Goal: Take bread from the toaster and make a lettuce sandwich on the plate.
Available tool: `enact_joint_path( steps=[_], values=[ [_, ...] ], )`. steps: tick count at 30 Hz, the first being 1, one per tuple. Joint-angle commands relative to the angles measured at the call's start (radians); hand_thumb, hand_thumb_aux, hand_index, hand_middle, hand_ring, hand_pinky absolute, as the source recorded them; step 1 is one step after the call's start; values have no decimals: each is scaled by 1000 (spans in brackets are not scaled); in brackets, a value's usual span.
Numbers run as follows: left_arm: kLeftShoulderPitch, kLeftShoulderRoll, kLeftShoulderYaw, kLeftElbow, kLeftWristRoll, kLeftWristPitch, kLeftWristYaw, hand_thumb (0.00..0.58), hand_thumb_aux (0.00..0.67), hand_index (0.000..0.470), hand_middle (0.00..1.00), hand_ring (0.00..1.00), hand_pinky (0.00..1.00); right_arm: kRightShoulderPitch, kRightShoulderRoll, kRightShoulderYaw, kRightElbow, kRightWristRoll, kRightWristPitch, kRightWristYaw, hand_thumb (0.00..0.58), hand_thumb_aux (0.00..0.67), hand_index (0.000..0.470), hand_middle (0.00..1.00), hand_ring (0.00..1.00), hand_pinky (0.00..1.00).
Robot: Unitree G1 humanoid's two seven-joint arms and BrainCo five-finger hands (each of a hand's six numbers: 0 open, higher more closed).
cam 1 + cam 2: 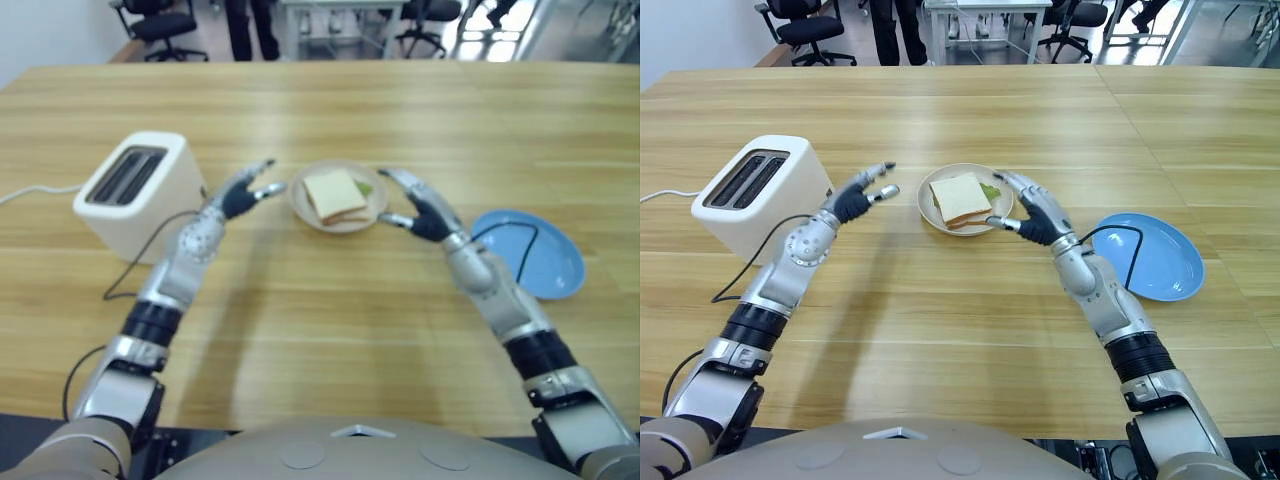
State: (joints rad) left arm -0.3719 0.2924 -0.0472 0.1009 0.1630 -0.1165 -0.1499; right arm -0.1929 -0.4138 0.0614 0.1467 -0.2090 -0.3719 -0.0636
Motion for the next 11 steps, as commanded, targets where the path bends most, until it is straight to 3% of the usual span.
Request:
enact_joint_path(
  steps=[1,5,11],
  values=[
    [22,-80,97,18,-164,-31,22,0,0,0,0,0,0,24,125,-109,17,290,92,64,0,0,0,0,0,0],
    [11,-162,155,108,-253,-61,43,0,0,0,0,0,0,13,219,-176,74,389,119,76,0,0,0,0,0,0],
    [-23,-204,174,246,-268,-155,52,0,0,0,0,0,0,-18,261,-198,162,372,78,94,0,0,0,0,0,0]
  ],
)
